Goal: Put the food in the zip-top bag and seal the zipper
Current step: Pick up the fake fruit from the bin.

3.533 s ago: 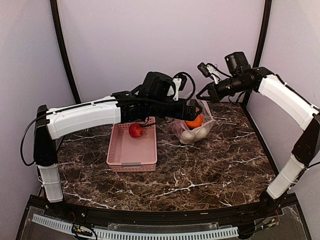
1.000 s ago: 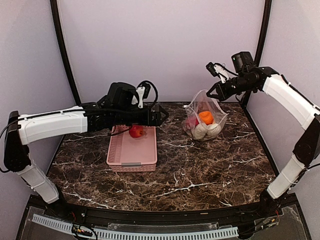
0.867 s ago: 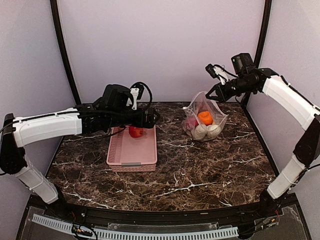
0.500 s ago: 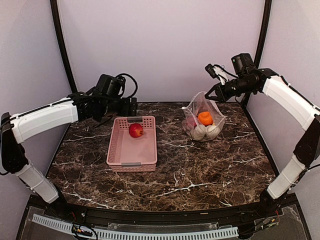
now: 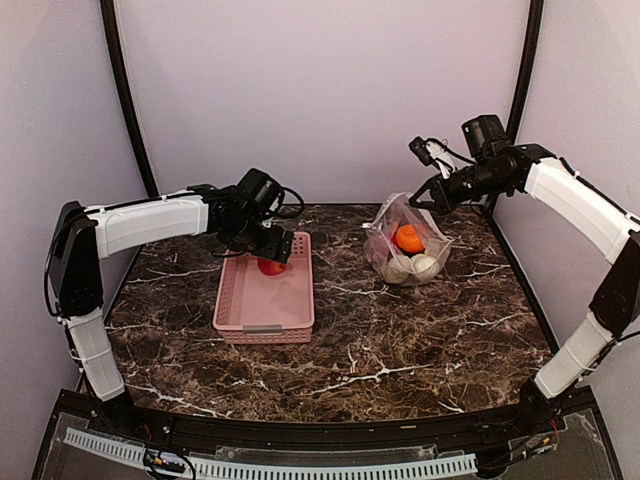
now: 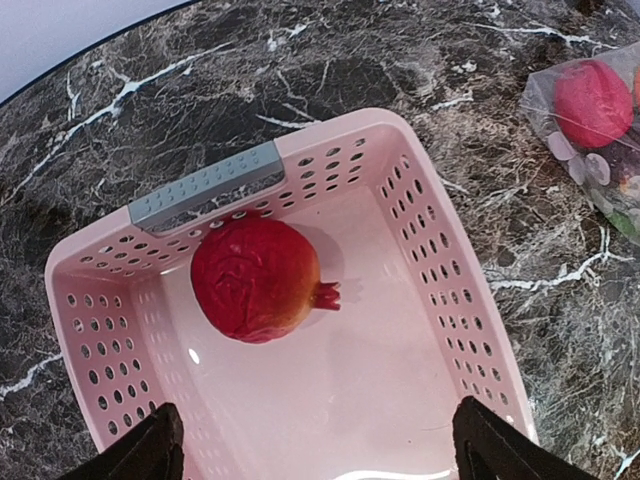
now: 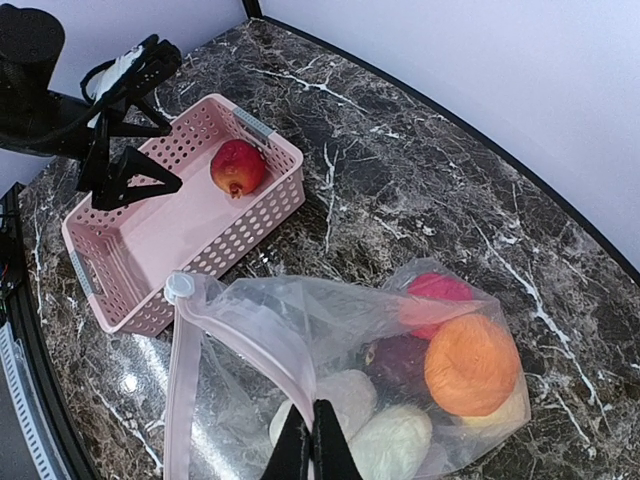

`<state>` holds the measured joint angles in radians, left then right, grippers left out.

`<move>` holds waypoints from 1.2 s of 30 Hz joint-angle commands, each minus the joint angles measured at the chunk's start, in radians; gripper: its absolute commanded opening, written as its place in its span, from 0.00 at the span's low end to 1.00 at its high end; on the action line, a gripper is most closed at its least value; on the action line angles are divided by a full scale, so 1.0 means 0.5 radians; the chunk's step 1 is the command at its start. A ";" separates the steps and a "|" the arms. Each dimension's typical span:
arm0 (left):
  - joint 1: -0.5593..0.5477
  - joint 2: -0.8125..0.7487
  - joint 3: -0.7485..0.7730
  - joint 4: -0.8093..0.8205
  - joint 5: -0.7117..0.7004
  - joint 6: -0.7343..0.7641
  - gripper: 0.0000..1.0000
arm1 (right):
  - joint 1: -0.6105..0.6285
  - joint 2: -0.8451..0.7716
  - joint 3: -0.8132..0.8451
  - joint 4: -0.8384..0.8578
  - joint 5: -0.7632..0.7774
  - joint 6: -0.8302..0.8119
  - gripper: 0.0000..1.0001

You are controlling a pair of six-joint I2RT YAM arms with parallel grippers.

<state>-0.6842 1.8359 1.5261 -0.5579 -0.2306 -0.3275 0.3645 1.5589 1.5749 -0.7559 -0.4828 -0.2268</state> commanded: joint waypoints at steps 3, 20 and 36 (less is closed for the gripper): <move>0.081 0.058 0.092 -0.168 0.039 -0.061 0.93 | -0.006 -0.078 -0.041 0.042 -0.038 -0.025 0.00; 0.206 0.196 0.166 -0.134 0.152 -0.103 0.95 | -0.008 -0.099 -0.106 0.054 -0.039 -0.072 0.00; 0.257 0.375 0.257 0.002 0.313 0.300 0.86 | -0.008 -0.097 -0.348 0.206 0.015 -0.178 0.00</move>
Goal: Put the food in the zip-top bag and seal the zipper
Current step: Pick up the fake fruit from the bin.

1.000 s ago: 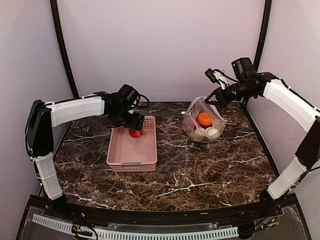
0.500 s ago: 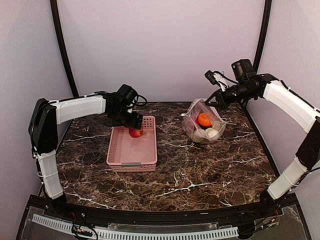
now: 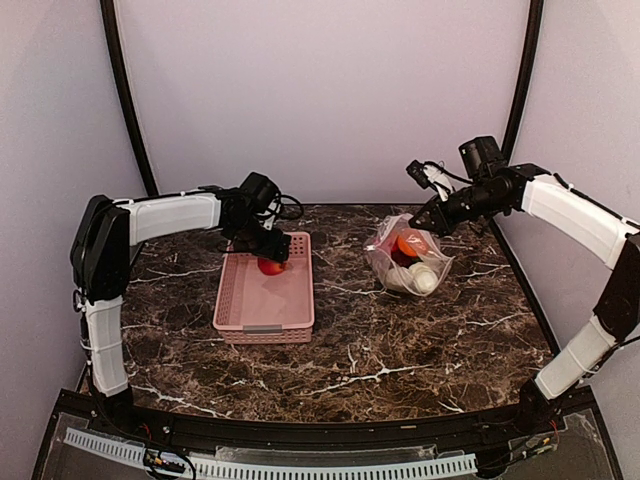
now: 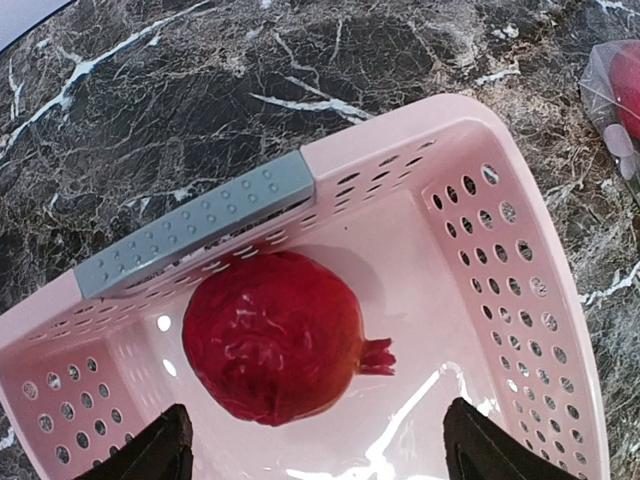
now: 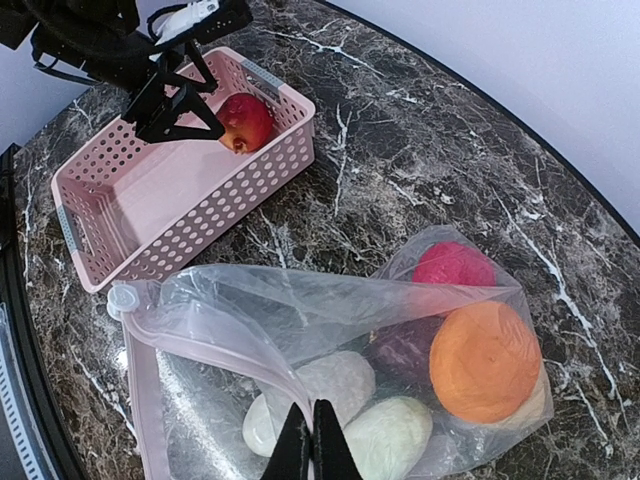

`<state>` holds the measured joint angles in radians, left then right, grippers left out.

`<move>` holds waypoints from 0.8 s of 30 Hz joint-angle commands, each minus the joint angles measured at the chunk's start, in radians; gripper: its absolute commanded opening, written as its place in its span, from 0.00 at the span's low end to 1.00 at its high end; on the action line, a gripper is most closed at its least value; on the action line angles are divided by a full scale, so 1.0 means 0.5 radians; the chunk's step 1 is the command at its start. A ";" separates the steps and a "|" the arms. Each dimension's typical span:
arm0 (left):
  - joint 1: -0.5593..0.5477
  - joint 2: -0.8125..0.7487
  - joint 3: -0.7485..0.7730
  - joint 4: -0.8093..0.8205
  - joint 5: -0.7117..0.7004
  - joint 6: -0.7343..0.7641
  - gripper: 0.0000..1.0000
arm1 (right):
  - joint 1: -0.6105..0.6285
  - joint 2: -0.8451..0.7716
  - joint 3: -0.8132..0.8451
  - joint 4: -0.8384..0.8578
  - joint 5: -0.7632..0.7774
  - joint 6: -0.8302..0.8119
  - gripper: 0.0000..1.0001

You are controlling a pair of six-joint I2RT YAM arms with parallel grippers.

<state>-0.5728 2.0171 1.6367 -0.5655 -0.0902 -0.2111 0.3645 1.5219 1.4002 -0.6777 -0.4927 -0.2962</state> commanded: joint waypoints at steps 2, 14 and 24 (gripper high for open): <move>0.045 0.013 0.023 0.045 0.028 0.061 0.83 | -0.008 -0.041 -0.015 0.041 0.046 -0.068 0.00; 0.102 0.052 -0.042 0.110 0.080 -0.040 0.86 | -0.008 -0.032 -0.025 0.002 0.043 -0.119 0.00; 0.151 0.118 -0.030 0.128 0.126 -0.108 0.92 | -0.008 0.027 0.010 -0.026 -0.014 -0.114 0.00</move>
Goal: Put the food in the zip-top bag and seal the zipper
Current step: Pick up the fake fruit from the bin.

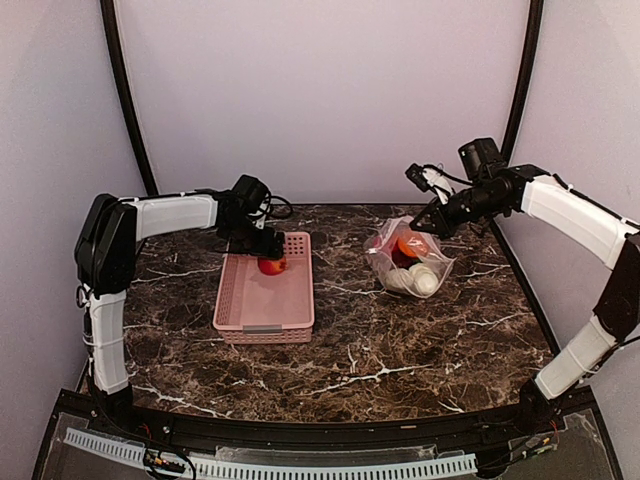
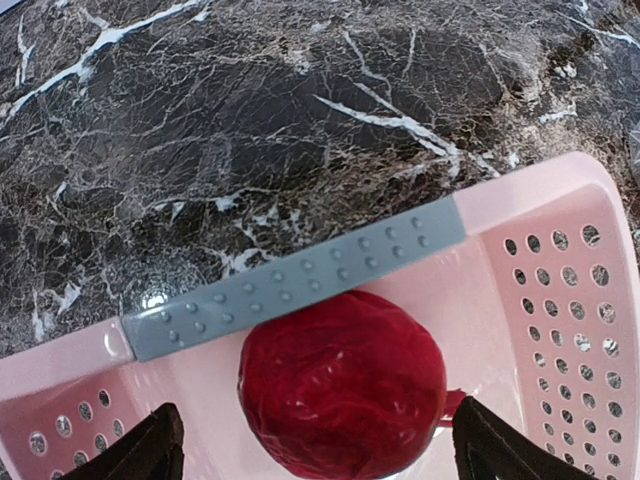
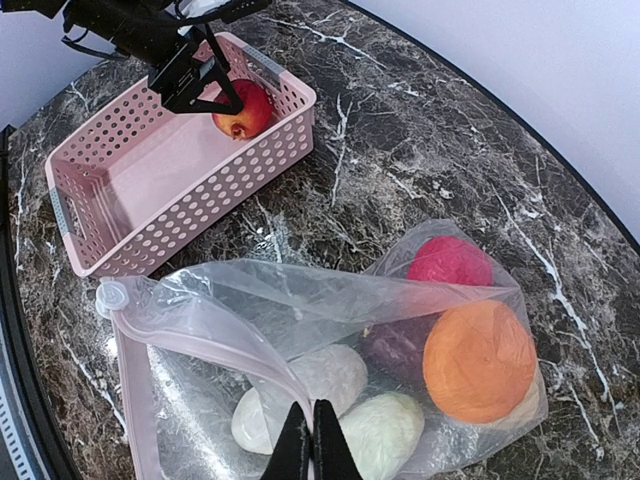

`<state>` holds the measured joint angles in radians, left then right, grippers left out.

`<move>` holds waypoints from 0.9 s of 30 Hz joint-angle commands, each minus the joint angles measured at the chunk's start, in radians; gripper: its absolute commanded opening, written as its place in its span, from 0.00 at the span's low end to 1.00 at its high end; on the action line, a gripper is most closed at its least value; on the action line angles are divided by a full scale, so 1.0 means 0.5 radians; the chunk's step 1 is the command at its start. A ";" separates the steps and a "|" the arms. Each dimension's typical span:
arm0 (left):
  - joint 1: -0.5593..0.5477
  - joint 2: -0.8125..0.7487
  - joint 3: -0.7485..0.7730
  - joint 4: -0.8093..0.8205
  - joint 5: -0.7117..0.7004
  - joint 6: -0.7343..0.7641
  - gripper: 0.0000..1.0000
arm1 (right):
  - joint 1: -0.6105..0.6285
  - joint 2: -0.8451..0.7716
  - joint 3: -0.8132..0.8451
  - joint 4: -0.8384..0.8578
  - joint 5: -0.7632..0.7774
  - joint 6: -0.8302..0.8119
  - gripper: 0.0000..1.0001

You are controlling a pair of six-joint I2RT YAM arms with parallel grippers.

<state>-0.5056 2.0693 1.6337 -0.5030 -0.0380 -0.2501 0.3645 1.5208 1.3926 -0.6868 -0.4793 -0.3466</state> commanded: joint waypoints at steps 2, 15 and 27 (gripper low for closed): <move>0.017 0.029 -0.024 0.013 0.035 -0.023 0.91 | -0.008 0.036 0.027 -0.008 -0.043 -0.013 0.00; 0.036 0.104 -0.015 0.062 0.160 0.005 0.87 | -0.008 0.081 0.062 -0.021 -0.072 -0.008 0.00; 0.036 0.103 -0.027 0.077 0.190 0.022 0.75 | -0.008 0.107 0.060 -0.026 -0.076 -0.009 0.00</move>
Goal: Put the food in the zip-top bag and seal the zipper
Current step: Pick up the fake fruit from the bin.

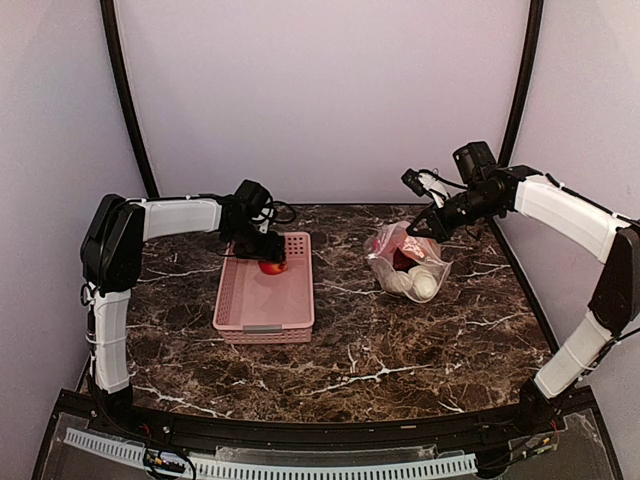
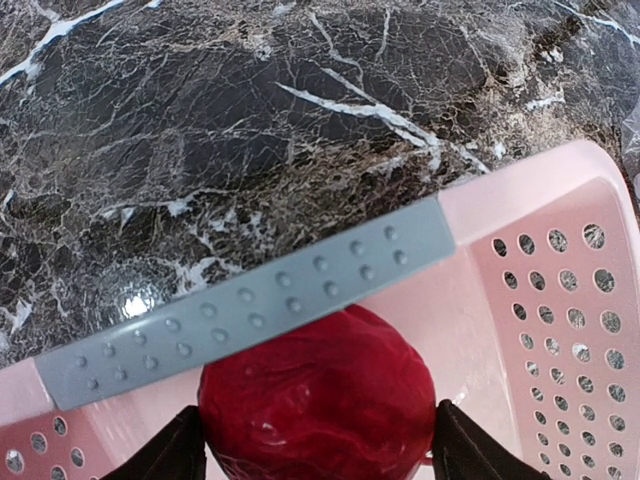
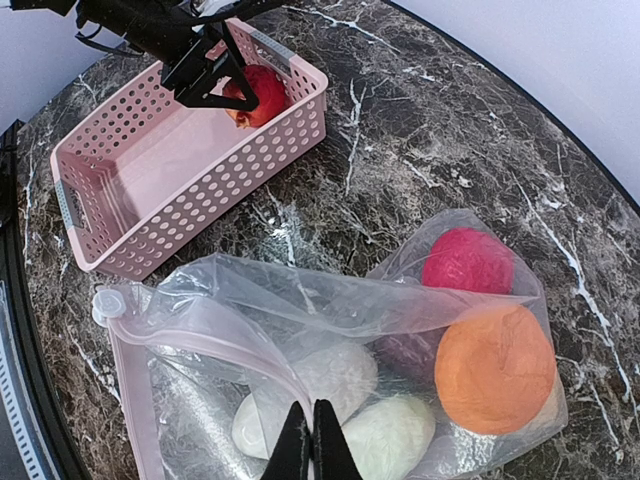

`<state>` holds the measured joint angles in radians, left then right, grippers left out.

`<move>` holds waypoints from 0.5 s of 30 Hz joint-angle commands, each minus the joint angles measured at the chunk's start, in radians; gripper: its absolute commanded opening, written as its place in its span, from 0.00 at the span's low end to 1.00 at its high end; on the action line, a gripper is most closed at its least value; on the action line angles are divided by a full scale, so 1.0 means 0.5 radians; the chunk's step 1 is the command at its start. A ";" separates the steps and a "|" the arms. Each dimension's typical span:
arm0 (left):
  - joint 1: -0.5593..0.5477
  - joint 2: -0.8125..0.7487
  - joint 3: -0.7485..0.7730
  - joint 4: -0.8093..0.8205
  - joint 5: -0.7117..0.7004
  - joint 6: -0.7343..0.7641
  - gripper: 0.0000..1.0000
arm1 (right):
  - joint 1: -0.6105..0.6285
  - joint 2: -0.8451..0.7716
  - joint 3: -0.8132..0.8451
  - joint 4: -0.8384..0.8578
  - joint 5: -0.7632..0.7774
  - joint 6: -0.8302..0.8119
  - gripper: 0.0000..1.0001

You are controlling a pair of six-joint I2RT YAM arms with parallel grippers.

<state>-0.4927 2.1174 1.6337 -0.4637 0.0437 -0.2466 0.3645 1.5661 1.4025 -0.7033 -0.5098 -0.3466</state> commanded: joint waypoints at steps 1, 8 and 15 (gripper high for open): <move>0.011 0.008 -0.027 -0.004 0.032 0.015 0.74 | -0.008 0.014 0.035 0.006 -0.012 -0.009 0.00; 0.010 0.002 -0.019 -0.020 0.051 0.018 0.69 | -0.008 -0.006 0.024 0.006 -0.002 -0.013 0.00; 0.010 -0.071 -0.017 -0.049 0.033 0.044 0.63 | -0.008 -0.038 0.020 0.005 -0.003 -0.017 0.00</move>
<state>-0.4927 2.1170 1.6337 -0.4595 0.0528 -0.2428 0.3645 1.5665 1.4025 -0.7040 -0.5091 -0.3470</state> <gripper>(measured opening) 0.683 0.005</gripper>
